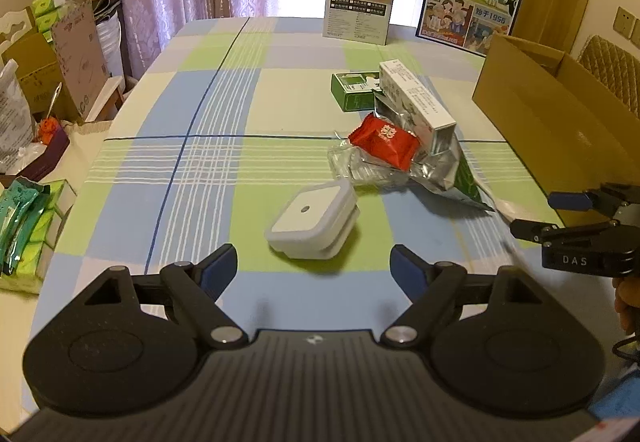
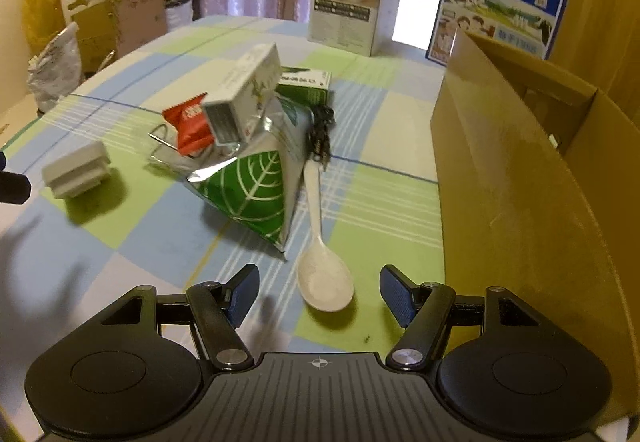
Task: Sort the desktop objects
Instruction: 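Grasp the white spoon with the right tool while the left tool grasps the white night light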
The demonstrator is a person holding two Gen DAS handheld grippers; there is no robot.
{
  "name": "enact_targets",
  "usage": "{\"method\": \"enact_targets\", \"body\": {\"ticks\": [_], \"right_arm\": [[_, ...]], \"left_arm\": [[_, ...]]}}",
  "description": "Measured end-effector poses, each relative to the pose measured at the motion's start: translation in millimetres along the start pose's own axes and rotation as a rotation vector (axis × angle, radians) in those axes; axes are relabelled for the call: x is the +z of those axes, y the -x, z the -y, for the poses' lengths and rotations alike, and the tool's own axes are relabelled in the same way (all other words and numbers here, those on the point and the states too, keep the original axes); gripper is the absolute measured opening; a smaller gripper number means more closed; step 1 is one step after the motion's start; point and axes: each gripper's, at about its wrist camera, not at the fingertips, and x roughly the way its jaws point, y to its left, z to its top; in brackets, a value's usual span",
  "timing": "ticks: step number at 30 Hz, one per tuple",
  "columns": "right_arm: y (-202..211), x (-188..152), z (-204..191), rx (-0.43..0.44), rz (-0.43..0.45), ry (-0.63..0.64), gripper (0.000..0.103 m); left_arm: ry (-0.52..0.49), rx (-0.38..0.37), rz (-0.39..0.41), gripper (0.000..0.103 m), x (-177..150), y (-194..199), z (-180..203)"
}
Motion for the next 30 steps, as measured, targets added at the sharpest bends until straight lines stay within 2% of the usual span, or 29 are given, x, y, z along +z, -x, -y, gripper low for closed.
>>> {"method": "enact_targets", "body": {"ticks": [8, 12, 16, 18, 26, 30], "right_arm": [[-9.7, 1.4, 6.5, 0.011, -0.014, -0.041, 0.063], [-15.4, 2.4, 7.0, 0.015, -0.035, -0.042, 0.051], [-21.0, 3.2, 7.6, 0.021, -0.062, -0.053, 0.043], [-21.0, 3.5, 8.9, 0.030, -0.070, -0.071, 0.030], [-16.2, 2.3, 5.3, 0.003, -0.094, -0.086, 0.030], [-14.9, 0.8, 1.6, 0.016, -0.095, -0.086, 0.030]], "left_arm": [[0.003, -0.020, -0.018, 0.080, 3.5, -22.0, -2.8], [-0.012, -0.039, -0.021, 0.080, 5.9, -30.9, -2.9], [-0.004, -0.071, -0.021, 0.081, 8.7, -39.9, -7.2], [-0.008, -0.078, -0.024, 0.081, 10.1, -44.2, -9.5], [-0.019, -0.129, -0.030, 0.083, 16.2, -59.6, -19.4], [-0.039, -0.140, -0.060, 0.083, 20.7, -71.7, -20.9]]}}
